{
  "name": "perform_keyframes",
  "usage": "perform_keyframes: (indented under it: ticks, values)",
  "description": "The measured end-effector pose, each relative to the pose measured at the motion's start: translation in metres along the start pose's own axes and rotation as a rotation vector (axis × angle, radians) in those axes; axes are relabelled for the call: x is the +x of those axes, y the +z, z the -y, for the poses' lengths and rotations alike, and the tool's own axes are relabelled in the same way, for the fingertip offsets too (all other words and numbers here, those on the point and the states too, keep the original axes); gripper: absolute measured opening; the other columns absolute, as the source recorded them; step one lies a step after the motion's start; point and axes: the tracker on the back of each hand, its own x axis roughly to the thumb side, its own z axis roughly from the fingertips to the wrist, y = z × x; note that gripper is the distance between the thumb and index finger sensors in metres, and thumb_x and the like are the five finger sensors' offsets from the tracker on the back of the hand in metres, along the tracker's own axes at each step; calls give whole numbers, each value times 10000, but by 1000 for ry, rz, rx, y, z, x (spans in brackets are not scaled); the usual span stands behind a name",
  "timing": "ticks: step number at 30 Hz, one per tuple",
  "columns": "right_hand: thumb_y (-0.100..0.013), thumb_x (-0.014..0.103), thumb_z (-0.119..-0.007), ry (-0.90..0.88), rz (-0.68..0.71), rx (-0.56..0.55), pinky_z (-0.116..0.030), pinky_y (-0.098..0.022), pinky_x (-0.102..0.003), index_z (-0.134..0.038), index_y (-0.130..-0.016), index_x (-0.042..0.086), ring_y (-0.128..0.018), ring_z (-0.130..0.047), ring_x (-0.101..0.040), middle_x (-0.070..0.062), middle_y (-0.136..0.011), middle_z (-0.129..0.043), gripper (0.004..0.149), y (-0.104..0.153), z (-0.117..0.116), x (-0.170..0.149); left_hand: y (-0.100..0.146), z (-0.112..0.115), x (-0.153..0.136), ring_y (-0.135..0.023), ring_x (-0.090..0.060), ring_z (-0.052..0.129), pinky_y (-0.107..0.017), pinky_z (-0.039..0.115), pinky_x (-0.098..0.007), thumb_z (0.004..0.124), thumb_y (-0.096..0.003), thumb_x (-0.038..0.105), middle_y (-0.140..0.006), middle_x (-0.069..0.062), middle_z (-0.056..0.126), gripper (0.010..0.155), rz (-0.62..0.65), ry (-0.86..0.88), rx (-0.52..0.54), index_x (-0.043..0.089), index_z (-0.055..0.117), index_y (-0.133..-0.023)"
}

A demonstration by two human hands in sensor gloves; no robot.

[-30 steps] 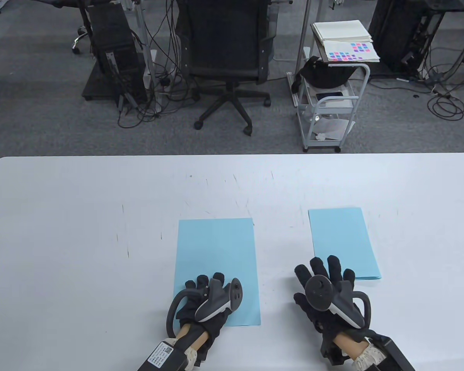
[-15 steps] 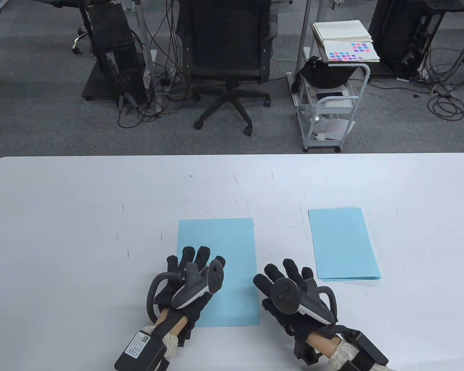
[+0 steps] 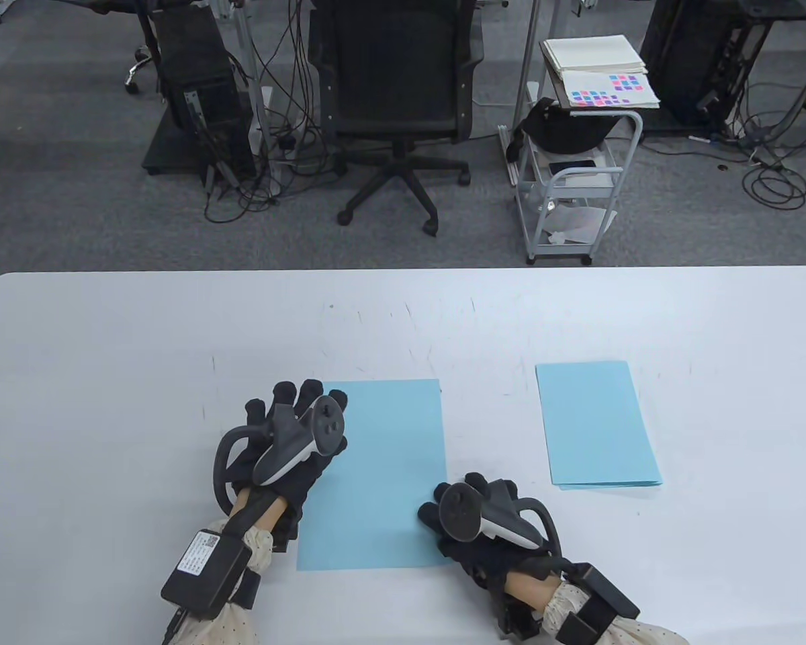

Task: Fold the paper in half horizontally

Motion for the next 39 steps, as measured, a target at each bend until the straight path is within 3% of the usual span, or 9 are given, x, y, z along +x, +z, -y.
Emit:
perform_keyframes:
  ticks: [5, 12, 18, 25, 29, 39]
  values:
    - [-502, 404, -644, -15, 6, 5, -114, -721, -656, -395, -1023, 484, -1085, -118, -324, 171, -1178, -237, 583, 0, -2, -2, -35, 7, -11, -1198, -175, 363, -898, 401, -544, 642, -381, 638, -1220, 229, 350, 728, -53, 15, -67, 590, 322, -1034]
    - [-504, 402, -641, -25, 8, 19, -131, -728, -651, -387, -1021, 486, -1083, -113, -325, 173, -1173, -220, 583, 1, -1, -2, -79, 37, -16, -1196, -186, 320, -897, 383, -546, 662, -353, 659, -1224, 204, 299, 816, -123, 32, -206, 538, 260, -1053]
    - [-503, 398, -642, -30, 12, 19, -131, -729, -650, -389, -1022, 481, -1081, -111, -329, 166, -1171, -219, 583, 1, 0, -2, -108, 65, -21, -1181, -194, 138, -901, 295, -559, 644, -336, 693, -1211, 213, 138, 874, -185, 78, -373, 531, 165, -1049]
    - [-503, 394, -646, -27, 14, 20, -136, -730, -651, -395, -1021, 477, -1079, -118, -336, 163, -1172, -226, 581, 1, 0, -2, -118, 93, -20, -1145, -169, -2, -897, 206, -558, 607, -328, 719, -1167, 261, 18, 844, -221, 72, -441, 578, 149, -1022]
    - [-503, 394, -647, -25, 14, 19, -140, -731, -652, -395, -1022, 474, -1080, -121, -339, 159, -1172, -228, 582, 1, 0, -1, -117, 96, -21, -1136, -157, -22, -897, 208, -549, 574, -328, 715, -1142, 285, -23, 801, -224, 90, -434, 607, 168, -1009]
    - [-503, 394, -647, -25, 15, 17, -141, -733, -650, -398, -1021, 476, -1080, -123, -336, 161, -1171, -229, 581, 1, 1, -1, -114, 92, -16, -1165, -161, 113, -896, 264, -544, 613, -393, 639, -1186, 264, 135, 661, -197, 99, -390, 696, 268, -954]
